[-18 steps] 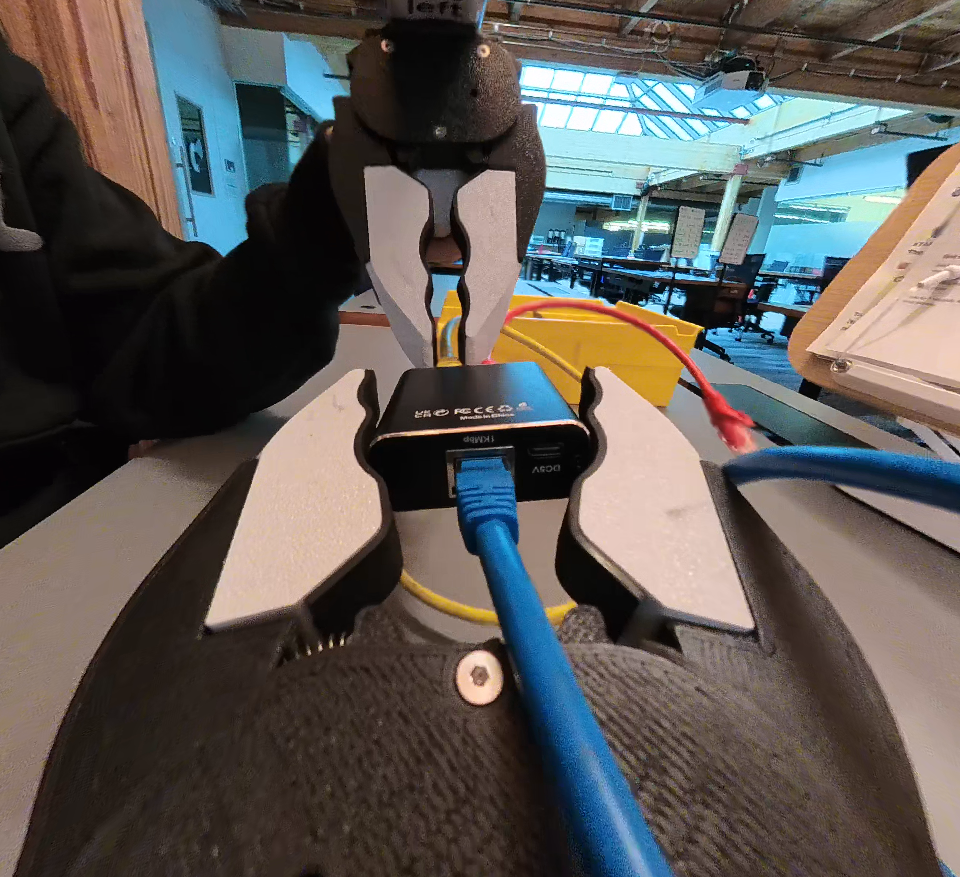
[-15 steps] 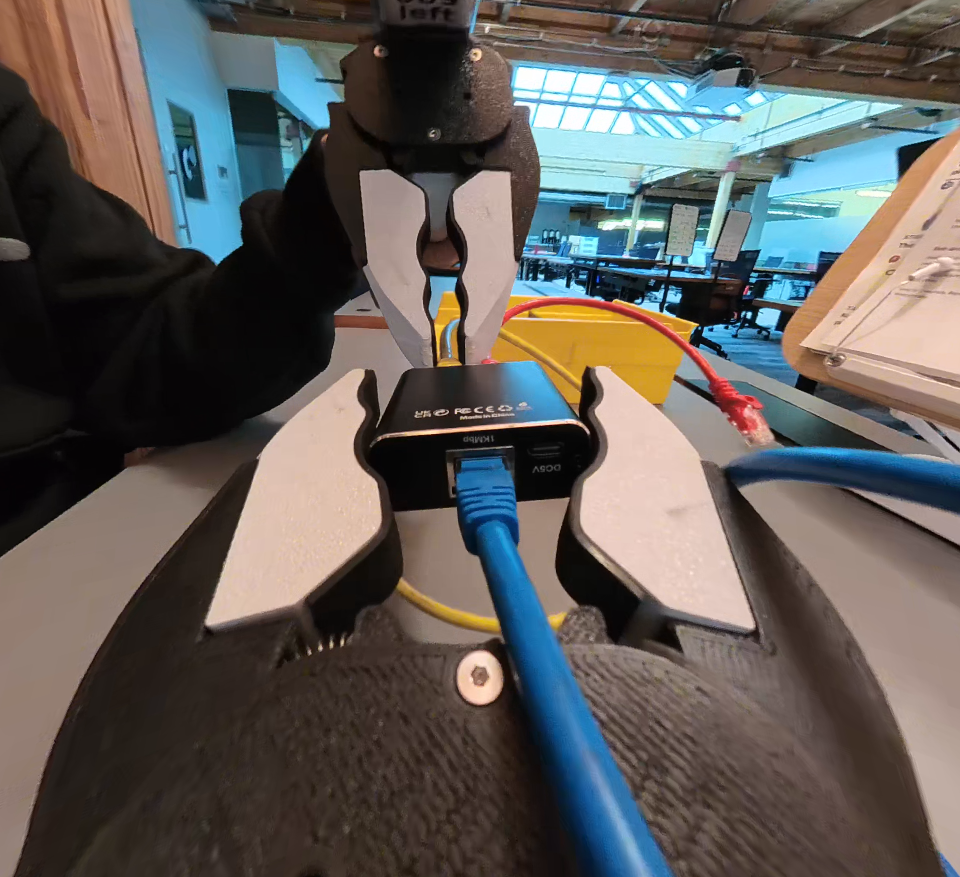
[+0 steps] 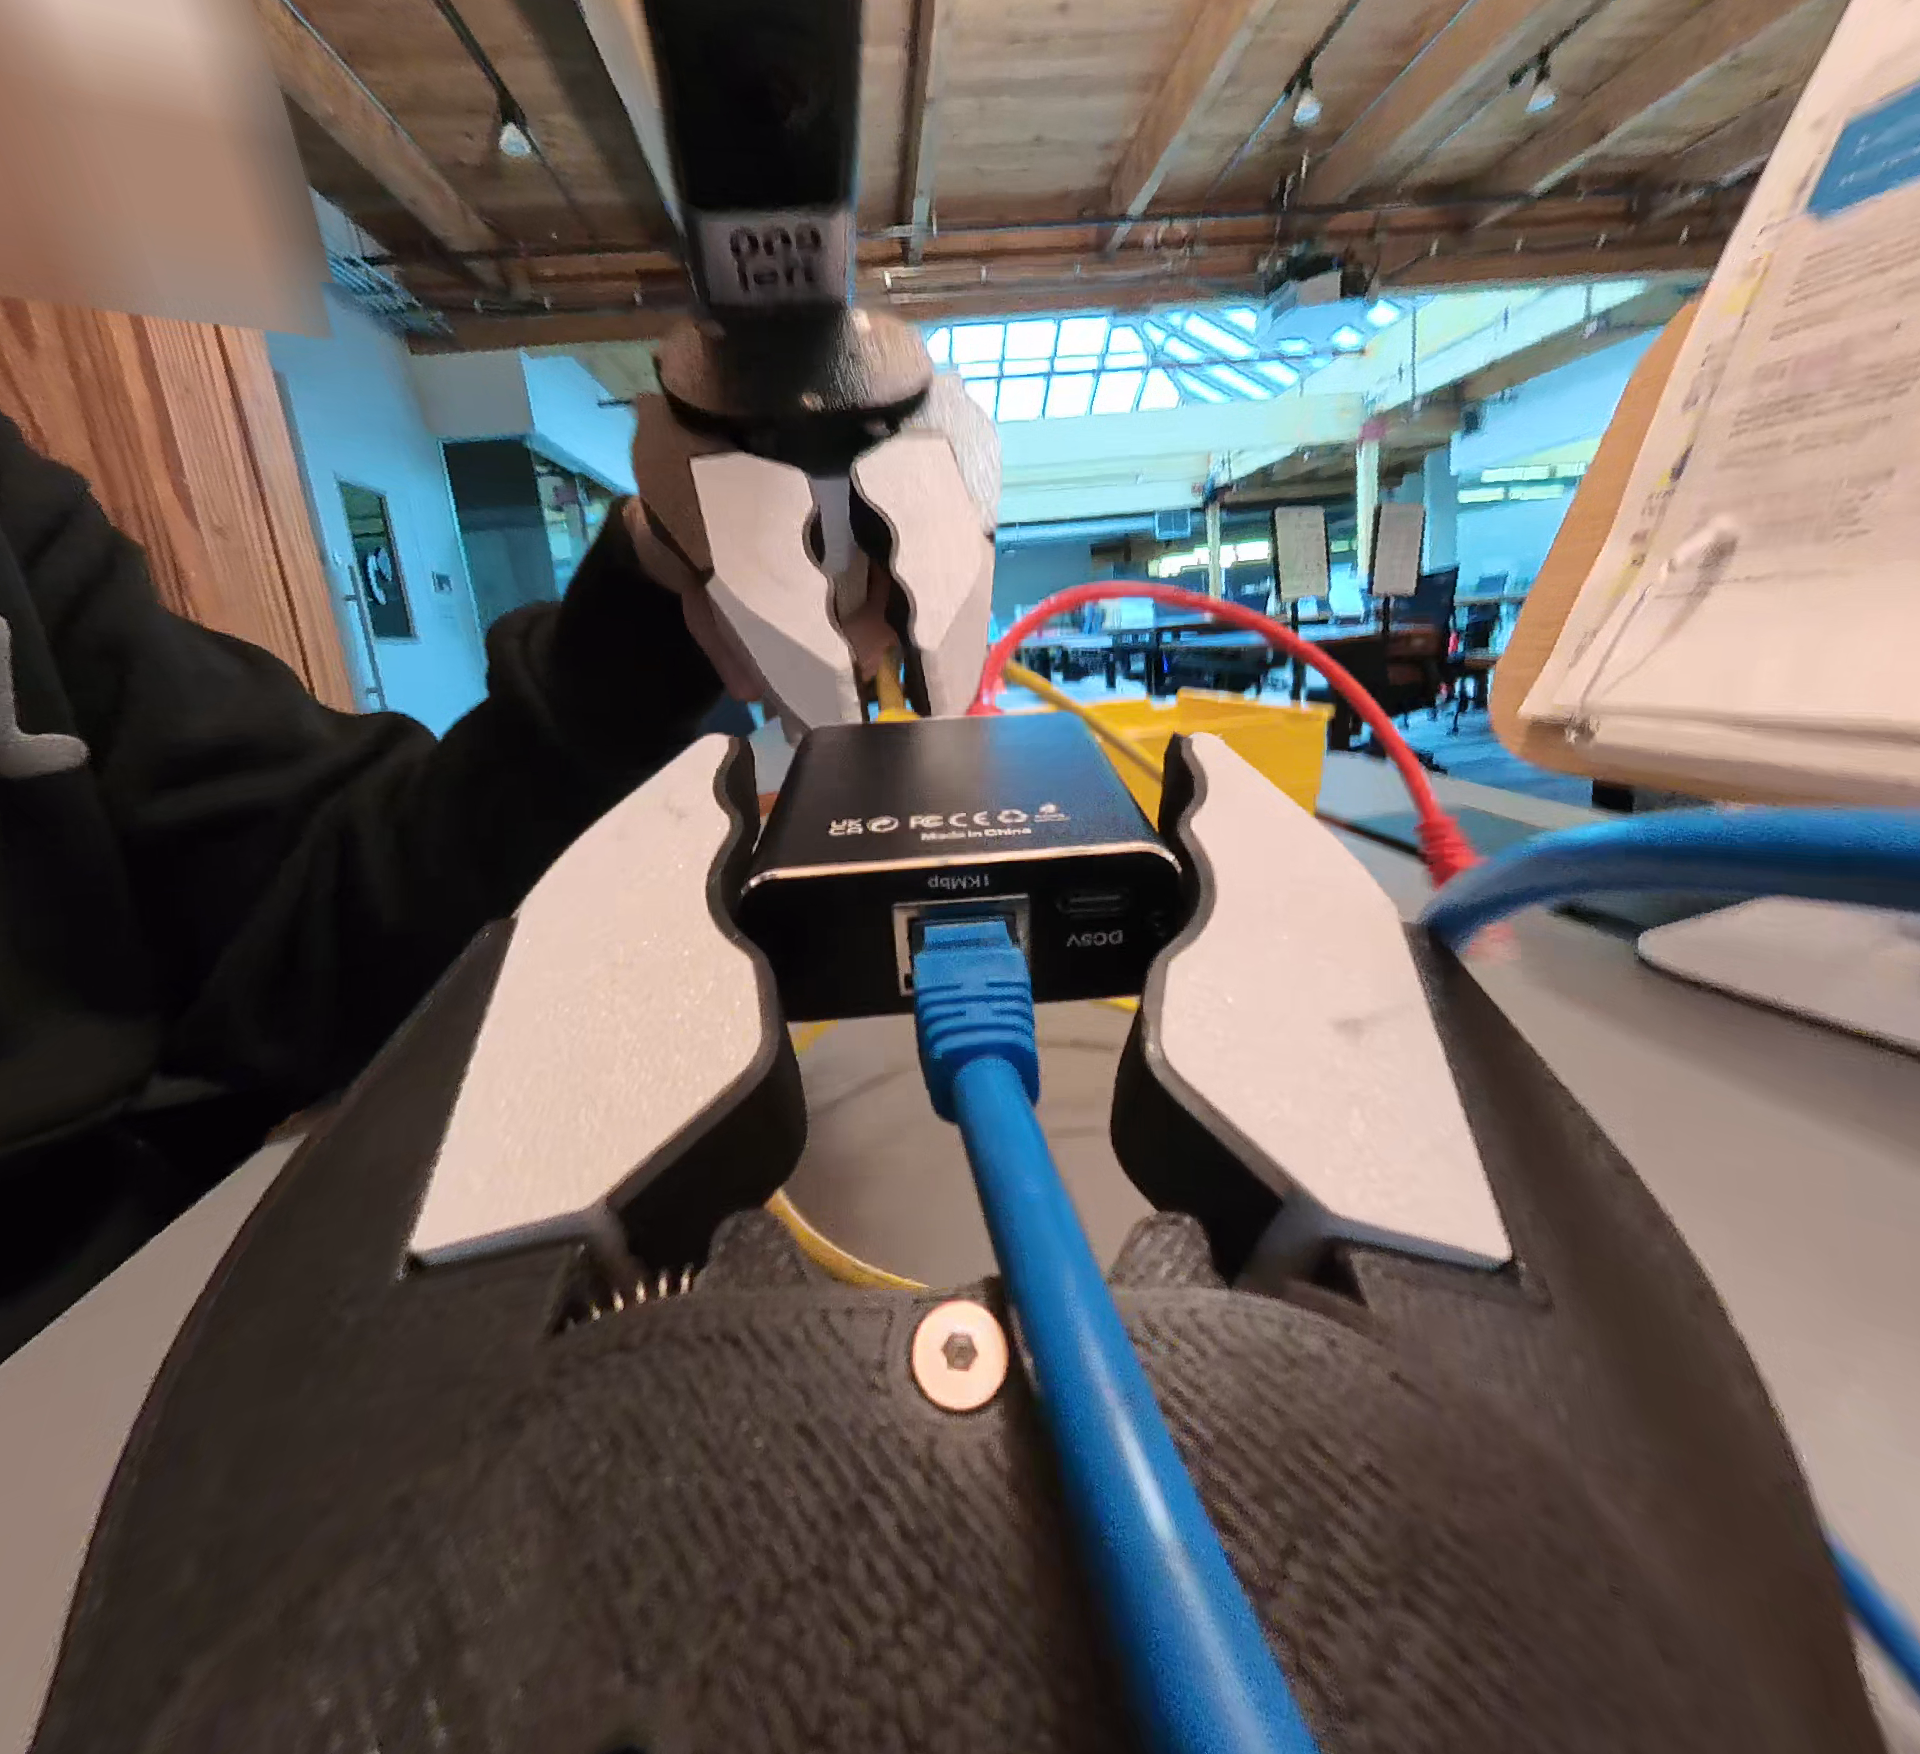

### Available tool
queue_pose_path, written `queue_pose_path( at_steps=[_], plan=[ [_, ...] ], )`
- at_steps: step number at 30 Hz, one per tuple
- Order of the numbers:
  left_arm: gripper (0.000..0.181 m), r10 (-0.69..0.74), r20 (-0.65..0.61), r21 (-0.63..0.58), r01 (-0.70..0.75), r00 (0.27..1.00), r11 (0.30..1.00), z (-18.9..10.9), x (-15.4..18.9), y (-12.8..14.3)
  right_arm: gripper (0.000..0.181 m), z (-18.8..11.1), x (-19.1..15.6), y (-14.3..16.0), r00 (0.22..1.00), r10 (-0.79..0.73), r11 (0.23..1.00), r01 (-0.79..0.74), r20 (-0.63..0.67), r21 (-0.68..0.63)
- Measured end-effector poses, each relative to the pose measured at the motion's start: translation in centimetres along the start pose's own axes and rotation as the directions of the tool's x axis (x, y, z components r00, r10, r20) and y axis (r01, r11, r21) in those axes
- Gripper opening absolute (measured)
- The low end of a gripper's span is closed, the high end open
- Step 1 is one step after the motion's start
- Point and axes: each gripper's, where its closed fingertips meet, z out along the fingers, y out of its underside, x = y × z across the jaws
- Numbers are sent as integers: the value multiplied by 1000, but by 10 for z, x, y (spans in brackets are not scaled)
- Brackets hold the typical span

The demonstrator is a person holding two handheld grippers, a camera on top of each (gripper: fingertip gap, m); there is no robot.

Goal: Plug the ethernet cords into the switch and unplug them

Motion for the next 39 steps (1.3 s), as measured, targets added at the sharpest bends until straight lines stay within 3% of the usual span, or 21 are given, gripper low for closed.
queue_pose_path(
  at_steps=[1, 3, 5, 9, 12, 18, 23, 28, 31, 34, 39],
  plan=[
    [9, -21, -9, 25, 22, 1000, 999, -3, 1, -3, 75, 3, -2, -3, 1000, -16, 1000, 16, 6, 4],
    [11, -34, 39, 46, 32, 999, 998, -16, 1, -8, 74, 8, -5, -5, 999, -54, 998, 54, 4, -14],
    [23, -44, 150, 140, 22, 988, 990, -44, -5, -21, 74, 8, -3, -6, 994, -106, 993, 104, -30, -46],
    [31, -149, 351, 348, 19, 924, 937, -110, -26, -31, 74, 14, 1, -39, 977, -203, 979, 200, -64, -47],
    [34, -259, 386, 456, 61, 885, 888, -140, -38, -29, 74, 28, 6, -65, 957, -281, 957, 274, -75, -95],
    [38, -278, 423, 471, 52, 863, 881, -153, -42, -24, 74, 50, 10, -136, 928, -363, 928, 351, -87, -125],
    [40, -277, 400, 447, 78, 873, 891, -146, -46, -18, 74, 47, 14, -216, 888, -439, 898, 428, -135, -104],
    [40, -264, 369, 424, 92, 891, 901, -136, -47, -15, 74, 14, 35, -289, 790, -560, 829, 529, -251, -183],
    [41, -250, 354, 405, 93, 901, 909, -129, -47, -14, 74, -18, 54, -309, 713, -631, 773, 542, -306, -329],
    [41, -237, 337, 392, 94, 911, 915, -121, -46, -15, 74, -57, 82, -307, 647, -686, 708, 488, -334, -510],
    [41, -209, 306, 370, 87, 929, 925, -108, -44, -17, 74, -119, 130, -248, 660, -670, 624, 253, -339, -739]
  ],
)
